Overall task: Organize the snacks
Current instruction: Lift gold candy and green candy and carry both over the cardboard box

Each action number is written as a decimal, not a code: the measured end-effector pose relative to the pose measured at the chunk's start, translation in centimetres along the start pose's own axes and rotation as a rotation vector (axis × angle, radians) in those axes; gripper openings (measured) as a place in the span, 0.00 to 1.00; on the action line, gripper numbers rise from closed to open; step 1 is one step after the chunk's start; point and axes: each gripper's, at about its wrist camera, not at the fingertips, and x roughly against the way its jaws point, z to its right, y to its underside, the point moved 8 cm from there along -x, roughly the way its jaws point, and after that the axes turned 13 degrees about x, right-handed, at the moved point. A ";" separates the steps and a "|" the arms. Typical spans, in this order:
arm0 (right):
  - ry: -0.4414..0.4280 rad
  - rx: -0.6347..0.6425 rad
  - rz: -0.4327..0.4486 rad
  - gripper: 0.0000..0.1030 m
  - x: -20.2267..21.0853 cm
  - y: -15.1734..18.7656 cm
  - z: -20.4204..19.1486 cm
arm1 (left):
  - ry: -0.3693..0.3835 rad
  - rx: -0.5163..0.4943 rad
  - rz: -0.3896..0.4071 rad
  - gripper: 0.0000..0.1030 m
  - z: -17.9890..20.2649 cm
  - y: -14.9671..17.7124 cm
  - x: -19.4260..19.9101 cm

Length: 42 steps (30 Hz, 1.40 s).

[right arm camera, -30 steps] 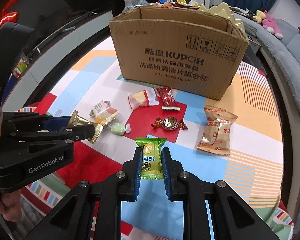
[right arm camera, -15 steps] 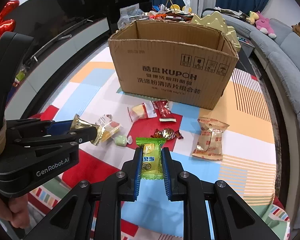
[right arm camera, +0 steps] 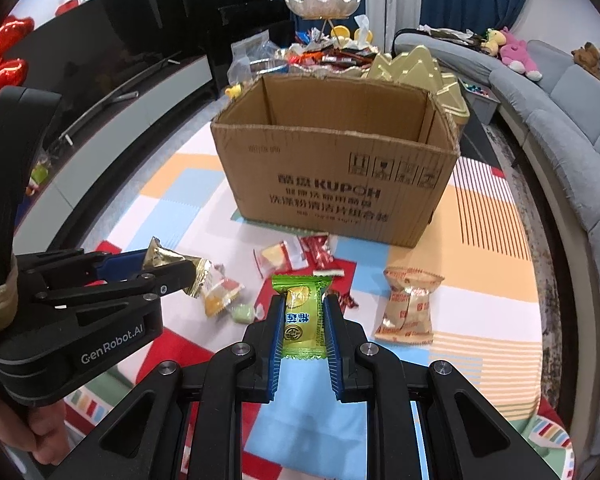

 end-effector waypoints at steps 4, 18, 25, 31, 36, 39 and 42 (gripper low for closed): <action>0.006 -0.008 0.015 0.20 0.4 -0.6 0.4 | 0.006 -0.006 0.017 0.29 0.4 -0.7 0.5; 0.037 -0.028 0.079 0.20 2.0 -3.5 2.2 | 0.020 -0.023 0.078 0.29 1.7 -3.5 2.2; 0.053 -0.038 0.111 0.20 2.7 -5.1 3.0 | 0.029 -0.034 0.111 0.29 2.5 -5.3 3.0; 0.069 -0.049 0.139 0.20 3.4 -6.3 4.0 | 0.039 -0.043 0.143 0.29 3.4 -6.9 3.9; 0.083 -0.058 0.164 0.20 4.0 -7.5 4.8 | 0.043 -0.050 0.168 0.29 4.0 -8.4 4.4; 0.089 -0.061 0.177 0.20 4.4 -8.2 5.1 | 0.043 -0.051 0.183 0.29 4.2 -9.1 4.8; 0.096 -0.059 0.189 0.20 4.7 -9.0 5.3 | 0.038 -0.054 0.202 0.29 4.3 -10.0 5.0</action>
